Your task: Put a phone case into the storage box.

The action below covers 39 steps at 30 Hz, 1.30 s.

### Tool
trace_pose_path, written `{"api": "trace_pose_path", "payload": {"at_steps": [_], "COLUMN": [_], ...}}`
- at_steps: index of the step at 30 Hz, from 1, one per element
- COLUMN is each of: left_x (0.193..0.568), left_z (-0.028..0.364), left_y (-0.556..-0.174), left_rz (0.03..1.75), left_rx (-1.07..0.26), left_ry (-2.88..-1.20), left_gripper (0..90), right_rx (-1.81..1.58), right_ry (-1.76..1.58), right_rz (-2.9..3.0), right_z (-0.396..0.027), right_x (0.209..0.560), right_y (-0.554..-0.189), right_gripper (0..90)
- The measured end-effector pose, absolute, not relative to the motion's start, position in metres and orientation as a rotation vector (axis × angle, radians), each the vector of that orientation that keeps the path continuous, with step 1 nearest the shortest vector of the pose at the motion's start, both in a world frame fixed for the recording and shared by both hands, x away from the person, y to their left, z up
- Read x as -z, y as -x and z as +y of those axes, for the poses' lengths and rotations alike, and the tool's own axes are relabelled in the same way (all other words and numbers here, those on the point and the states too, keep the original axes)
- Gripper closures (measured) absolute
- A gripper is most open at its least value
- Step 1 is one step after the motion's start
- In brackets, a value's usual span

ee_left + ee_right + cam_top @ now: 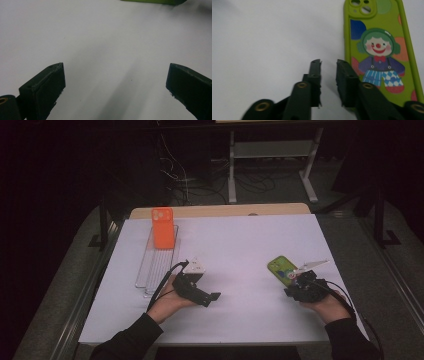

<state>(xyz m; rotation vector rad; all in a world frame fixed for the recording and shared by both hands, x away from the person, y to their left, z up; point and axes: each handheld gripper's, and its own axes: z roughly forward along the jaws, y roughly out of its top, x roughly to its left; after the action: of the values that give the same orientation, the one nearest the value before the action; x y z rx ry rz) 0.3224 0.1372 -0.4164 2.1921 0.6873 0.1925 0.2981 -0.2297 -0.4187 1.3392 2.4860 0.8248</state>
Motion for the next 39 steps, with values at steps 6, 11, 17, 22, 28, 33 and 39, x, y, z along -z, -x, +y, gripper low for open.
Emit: {"api": "trace_pose_path", "payload": {"at_steps": [6, 11, 17, 22, 28, 33, 39], "left_x": [0.417, 0.418, 0.419, 0.419, 0.420, 0.419, 0.420], "left_z": [0.137, 0.136, 0.136, 0.136, 0.137, 0.138, 0.137], "left_y": [-0.323, -0.322, -0.323, -0.324, -0.326, -0.326, -0.326], "left_rz": [0.683, 0.701, 0.698, 0.699, 0.706, 0.686, 0.684], "left_rx": [-0.185, -0.168, -0.159, -0.151, -0.143, -0.151, -0.138], "left_ry": [-2.196, -2.183, -2.189, -2.193, -2.180, -2.196, -2.190], "left_gripper": [1.8, 1.9, 1.8, 1.9, 1.8, 1.8, 1.7], "right_rx": [-0.894, -0.869, -0.817, -0.684, -0.615, -0.567, -0.497], "right_ry": [-1.341, -1.334, -1.286, -1.340, -1.383, -1.385, -1.388], "right_rz": [2.493, 2.454, 2.472, 2.505, 2.547, 2.576, 2.598], "right_z": [-0.232, -0.232, -0.234, -0.235, -0.245, -0.246, -0.245], "right_x": [0.404, 0.396, 0.396, 0.404, 0.416, 0.425, 0.430], "right_y": [-0.307, -0.320, -0.345, -0.361, -0.365, -0.362, -0.361], "right_gripper": [53.8, 37.1, 20.1, 11.9, 10.8, 10.5, 12.5]}}
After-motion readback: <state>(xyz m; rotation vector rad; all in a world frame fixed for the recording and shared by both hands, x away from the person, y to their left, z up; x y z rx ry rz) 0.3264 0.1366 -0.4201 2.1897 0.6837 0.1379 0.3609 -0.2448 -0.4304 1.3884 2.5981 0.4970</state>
